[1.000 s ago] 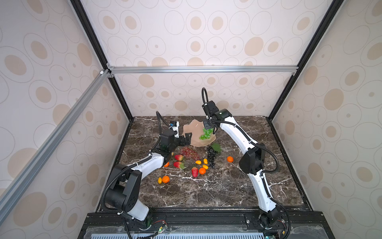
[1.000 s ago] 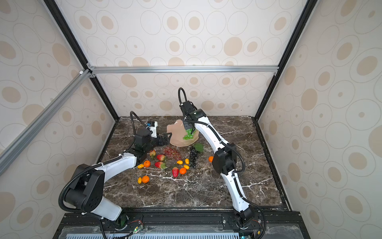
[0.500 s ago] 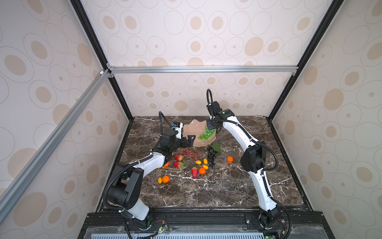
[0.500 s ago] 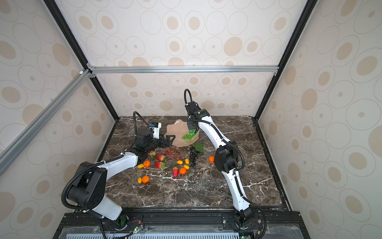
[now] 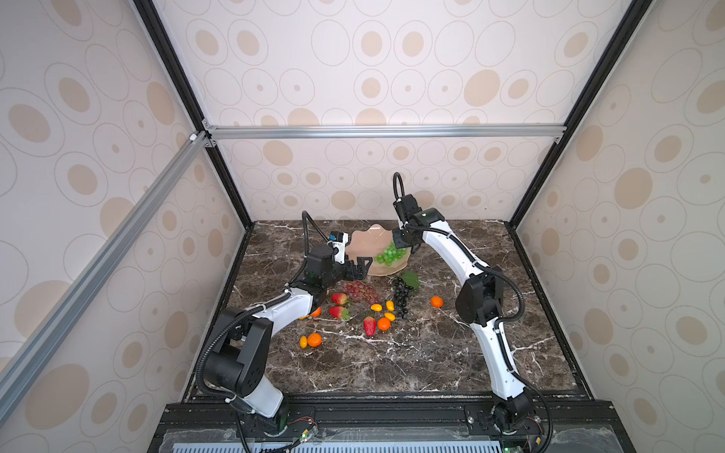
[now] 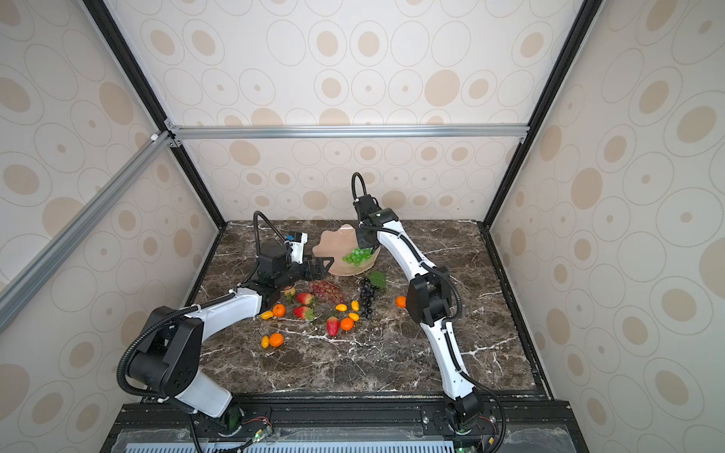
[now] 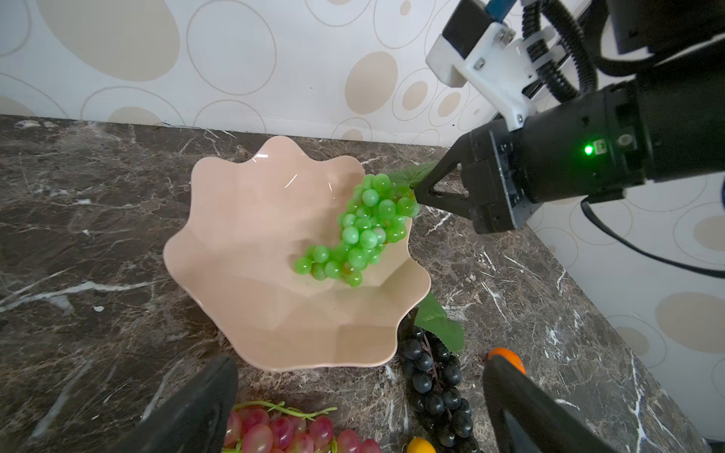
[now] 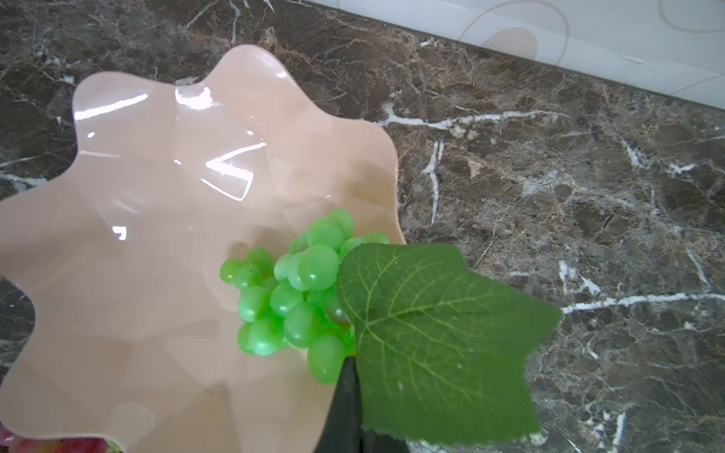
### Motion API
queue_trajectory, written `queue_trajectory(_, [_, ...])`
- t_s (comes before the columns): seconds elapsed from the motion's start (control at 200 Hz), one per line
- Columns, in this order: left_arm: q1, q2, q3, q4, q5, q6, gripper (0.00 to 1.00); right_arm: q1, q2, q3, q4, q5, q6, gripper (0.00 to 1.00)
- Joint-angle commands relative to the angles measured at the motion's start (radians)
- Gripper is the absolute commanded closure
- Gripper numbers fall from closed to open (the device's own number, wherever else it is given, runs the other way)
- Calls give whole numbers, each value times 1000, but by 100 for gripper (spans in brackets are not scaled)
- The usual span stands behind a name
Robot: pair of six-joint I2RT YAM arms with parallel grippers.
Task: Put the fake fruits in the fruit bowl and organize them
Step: 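Lower green grapes into the pink bowl and open the right gripper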
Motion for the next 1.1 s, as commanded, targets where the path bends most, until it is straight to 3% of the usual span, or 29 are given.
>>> queue_trajectory(0.0, [9,16,36,22,25,8,2,-3,20,-3,-38,9,13,100])
queue_trajectory(0.29, [8,37,56,12,19,-18,2,-3,8,-3,-40,-8,-1,100])
queue_trajectory(0.5, [7,30,50,14,-8,-36,2,-3,-7,-1,-41,1,-5,82])
queue_trajectory(1.095, [7,-7,44,-9,-56,-31,2,-5,-74,-15,-27,36,-21,67])
